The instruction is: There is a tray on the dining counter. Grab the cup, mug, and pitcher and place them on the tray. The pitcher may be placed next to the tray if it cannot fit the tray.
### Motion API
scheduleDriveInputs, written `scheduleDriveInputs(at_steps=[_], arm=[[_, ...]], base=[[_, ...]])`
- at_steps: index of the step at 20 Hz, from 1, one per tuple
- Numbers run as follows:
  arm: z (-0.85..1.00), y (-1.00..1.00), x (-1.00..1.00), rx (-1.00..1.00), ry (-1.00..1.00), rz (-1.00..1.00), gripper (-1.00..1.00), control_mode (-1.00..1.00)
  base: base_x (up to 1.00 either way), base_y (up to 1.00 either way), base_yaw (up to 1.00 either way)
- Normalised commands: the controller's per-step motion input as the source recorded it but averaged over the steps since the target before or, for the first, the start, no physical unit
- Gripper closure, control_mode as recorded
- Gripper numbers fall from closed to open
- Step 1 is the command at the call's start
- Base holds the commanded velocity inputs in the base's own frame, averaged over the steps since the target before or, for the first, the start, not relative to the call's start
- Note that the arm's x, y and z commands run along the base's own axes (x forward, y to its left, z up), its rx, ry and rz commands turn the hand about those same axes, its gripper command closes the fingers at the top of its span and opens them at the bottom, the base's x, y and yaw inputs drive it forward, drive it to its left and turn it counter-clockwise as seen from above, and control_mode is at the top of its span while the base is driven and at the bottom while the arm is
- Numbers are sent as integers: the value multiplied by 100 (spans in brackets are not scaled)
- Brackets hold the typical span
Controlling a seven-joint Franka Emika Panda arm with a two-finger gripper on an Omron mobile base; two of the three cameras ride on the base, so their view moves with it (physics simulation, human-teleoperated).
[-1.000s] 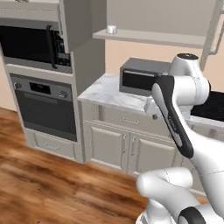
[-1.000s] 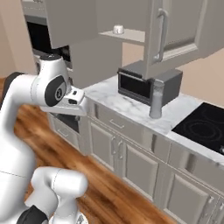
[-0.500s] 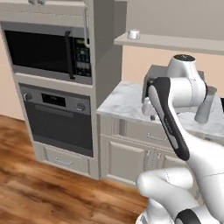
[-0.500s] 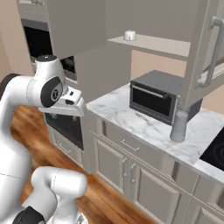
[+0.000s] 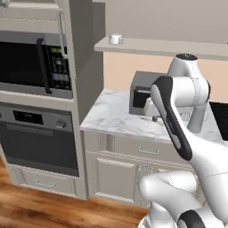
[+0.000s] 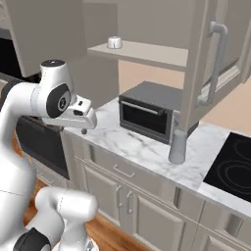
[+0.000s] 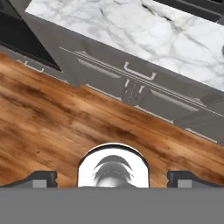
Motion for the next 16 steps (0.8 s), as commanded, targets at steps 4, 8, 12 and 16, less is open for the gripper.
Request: scheduleDriveInputs(at_steps=[4,8,12,16], arm=[[0,0,0,0,0,0,-100,100],[0,0,0,0,0,0,-100,100],[0,0,0,0,0,0,-100,100],[0,0,0,0,0,0,-100,100]], base=[[54,33,-29],[60,39,-25],[63,6,-21],[40,-9,-12]])
